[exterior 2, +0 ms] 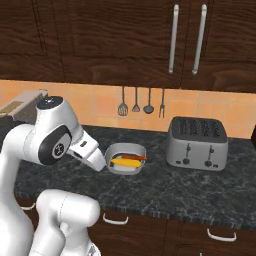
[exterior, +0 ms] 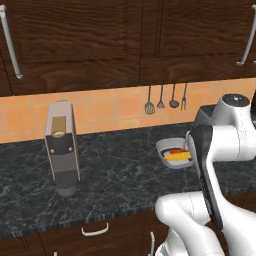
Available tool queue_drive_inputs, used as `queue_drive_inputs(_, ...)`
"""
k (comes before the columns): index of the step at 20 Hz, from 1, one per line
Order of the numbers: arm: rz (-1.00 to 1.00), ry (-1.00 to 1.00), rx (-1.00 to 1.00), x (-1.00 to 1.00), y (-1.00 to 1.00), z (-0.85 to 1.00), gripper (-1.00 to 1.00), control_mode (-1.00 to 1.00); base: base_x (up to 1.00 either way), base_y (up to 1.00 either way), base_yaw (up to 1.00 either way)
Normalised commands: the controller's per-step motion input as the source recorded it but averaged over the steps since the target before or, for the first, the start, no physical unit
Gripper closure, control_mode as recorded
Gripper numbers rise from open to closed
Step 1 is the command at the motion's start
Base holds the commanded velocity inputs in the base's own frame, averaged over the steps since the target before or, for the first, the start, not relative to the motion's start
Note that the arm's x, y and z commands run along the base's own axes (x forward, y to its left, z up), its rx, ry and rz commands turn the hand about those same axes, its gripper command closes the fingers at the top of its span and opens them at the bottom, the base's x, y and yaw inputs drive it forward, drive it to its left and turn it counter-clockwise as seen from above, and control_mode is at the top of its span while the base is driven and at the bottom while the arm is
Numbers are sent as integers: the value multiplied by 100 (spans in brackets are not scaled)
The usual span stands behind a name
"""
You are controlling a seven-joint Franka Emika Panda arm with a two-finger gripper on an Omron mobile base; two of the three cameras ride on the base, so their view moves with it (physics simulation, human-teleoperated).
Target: Take the meat container that has the shrimp and place it on the second highest rack of the freezer. Then take the vegetable container that has the carrot and corn and place it on the highest rack of the freezer.
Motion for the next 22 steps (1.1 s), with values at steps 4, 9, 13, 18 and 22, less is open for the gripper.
queue_drive_inputs(4, -47, 0, 5, 76, -4, -76, -100, -100, 0, 0, 0)
queue_drive_inputs(9, -8, 14, 19, 90, -20, -51, -100, -100, 0, 0, 0)
queue_drive_inputs(13, -12, 2, 14, 72, -29, -41, -100, -100, 0, 0, 0)
queue_drive_inputs(18, -19, 0, 6, 68, -17, -47, -100, -100, 0, 0, 0)
queue_drive_inputs(22, -25, 0, 3, 58, 0, -48, -100, -100, 0, 0, 0)
